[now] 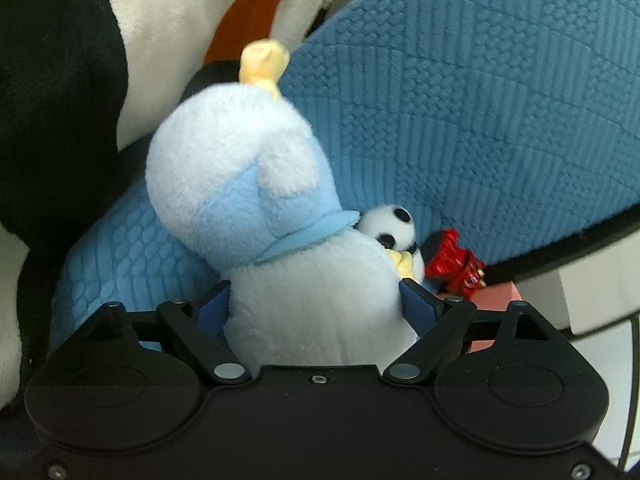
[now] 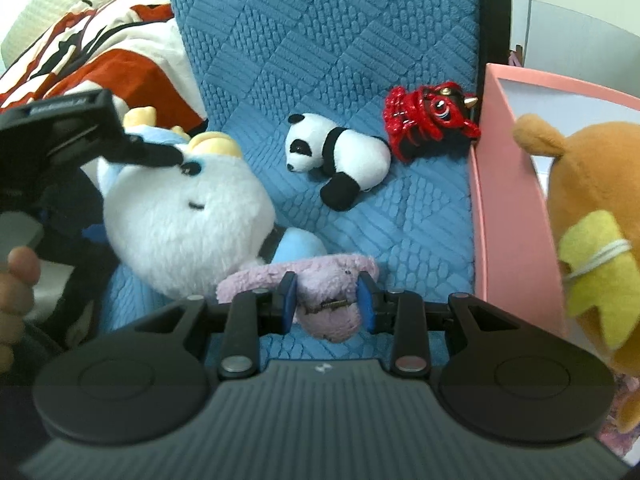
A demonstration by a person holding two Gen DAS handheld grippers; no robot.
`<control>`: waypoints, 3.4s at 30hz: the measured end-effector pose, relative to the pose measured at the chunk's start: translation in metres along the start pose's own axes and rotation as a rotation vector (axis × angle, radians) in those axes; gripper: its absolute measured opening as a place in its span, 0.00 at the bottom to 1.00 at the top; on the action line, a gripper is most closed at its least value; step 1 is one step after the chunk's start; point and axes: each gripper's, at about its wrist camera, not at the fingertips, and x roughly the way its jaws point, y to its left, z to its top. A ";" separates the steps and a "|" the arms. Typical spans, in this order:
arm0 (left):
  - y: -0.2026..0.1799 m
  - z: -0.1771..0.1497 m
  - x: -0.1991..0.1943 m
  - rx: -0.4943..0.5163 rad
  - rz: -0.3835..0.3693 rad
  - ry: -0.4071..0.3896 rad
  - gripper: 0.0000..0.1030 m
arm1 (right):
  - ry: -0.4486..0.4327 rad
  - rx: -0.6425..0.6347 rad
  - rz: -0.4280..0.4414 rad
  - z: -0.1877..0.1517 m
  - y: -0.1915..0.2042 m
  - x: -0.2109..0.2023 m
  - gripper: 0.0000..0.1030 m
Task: Organize objects
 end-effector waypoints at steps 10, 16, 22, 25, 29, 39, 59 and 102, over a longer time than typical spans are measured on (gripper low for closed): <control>-0.005 0.012 0.035 -0.062 -0.023 0.012 1.00 | -0.013 0.008 -0.056 0.004 -0.009 0.008 0.34; -0.010 0.012 0.050 -0.075 -0.023 -0.005 1.00 | -0.013 -0.023 -0.111 0.002 -0.008 0.017 0.35; -0.008 0.014 0.055 -0.096 -0.041 0.010 0.98 | -0.027 -0.051 -0.140 -0.001 -0.004 0.018 0.35; -0.011 0.013 0.050 -0.077 -0.041 0.013 0.94 | -0.031 -0.042 -0.141 -0.001 -0.004 0.014 0.35; -0.008 0.008 0.040 -0.063 -0.051 0.034 0.93 | -0.036 -0.041 -0.141 -0.004 0.000 0.005 0.35; -0.013 -0.023 -0.014 0.063 -0.035 0.032 0.92 | -0.052 -0.024 -0.103 -0.011 0.013 -0.038 0.34; -0.081 -0.087 -0.092 0.289 -0.058 0.167 0.92 | -0.149 0.040 -0.095 -0.006 0.005 -0.162 0.34; -0.425 -0.207 -0.010 0.742 -0.118 0.288 0.92 | -0.211 0.306 -0.315 -0.013 -0.233 -0.278 0.35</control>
